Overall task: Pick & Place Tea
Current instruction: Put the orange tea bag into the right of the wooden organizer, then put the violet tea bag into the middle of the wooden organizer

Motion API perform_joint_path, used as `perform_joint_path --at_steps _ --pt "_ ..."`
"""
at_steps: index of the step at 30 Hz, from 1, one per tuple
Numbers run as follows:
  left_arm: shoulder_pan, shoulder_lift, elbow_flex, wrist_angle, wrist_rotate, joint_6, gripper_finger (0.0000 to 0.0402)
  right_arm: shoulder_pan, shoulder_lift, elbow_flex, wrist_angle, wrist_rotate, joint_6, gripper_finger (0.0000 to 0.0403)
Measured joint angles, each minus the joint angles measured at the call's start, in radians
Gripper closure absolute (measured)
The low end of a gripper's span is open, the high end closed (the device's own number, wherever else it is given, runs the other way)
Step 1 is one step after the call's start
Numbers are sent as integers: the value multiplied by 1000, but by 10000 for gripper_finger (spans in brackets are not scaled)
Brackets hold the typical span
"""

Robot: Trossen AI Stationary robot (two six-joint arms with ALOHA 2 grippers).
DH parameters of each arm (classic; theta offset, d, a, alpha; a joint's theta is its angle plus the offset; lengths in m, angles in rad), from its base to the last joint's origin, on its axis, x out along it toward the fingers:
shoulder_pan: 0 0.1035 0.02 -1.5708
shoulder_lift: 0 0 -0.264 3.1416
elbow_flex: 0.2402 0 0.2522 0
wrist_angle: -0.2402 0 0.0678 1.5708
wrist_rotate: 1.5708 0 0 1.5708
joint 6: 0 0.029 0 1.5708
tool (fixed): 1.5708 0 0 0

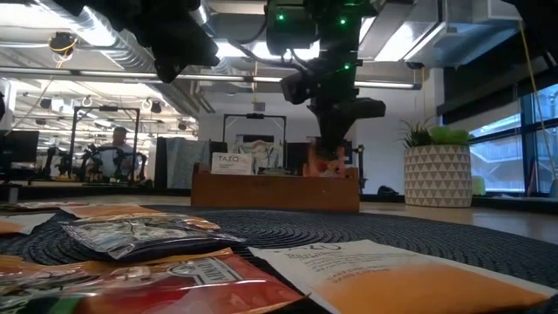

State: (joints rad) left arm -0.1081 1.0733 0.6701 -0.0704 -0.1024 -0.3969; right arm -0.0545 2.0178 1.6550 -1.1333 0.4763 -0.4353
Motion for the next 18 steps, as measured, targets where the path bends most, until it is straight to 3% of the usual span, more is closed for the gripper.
perform_joint_path --at_steps 4,9,14,18 --pt "0 0 0 0 0 0 317 0 0 0 2 61 67 309" --pt "0 0 0 3 0 0 317 4 -7 0 -31 62 187 294" --pt "-11 15 1 100 3 0 316 49 -89 -1 -46 -8 432 293" --pt "-41 74 2 255 61 23 319 138 -180 -2 -36 -51 688 293"
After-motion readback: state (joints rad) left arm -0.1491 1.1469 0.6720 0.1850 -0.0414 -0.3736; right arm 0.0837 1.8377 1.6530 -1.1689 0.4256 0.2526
